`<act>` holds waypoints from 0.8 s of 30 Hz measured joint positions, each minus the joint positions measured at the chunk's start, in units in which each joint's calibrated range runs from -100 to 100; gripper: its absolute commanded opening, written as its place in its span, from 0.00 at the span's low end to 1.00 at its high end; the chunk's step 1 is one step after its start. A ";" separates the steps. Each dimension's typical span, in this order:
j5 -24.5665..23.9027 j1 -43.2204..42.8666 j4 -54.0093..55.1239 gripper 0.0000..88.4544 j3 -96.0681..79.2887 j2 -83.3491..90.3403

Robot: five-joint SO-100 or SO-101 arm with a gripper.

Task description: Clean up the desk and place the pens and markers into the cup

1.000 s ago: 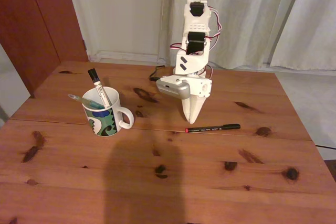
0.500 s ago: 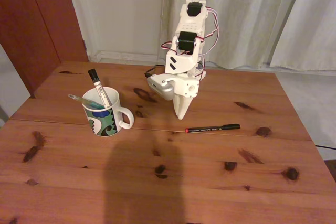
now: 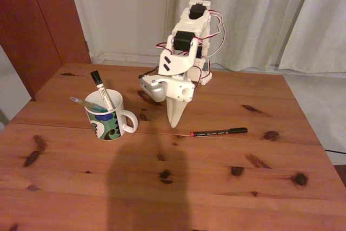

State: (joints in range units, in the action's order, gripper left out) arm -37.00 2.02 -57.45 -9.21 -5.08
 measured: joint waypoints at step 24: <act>-7.23 -17.90 0.00 0.20 -3.82 -0.68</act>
State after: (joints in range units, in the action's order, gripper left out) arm -44.22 -15.88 -57.45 -13.04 -5.76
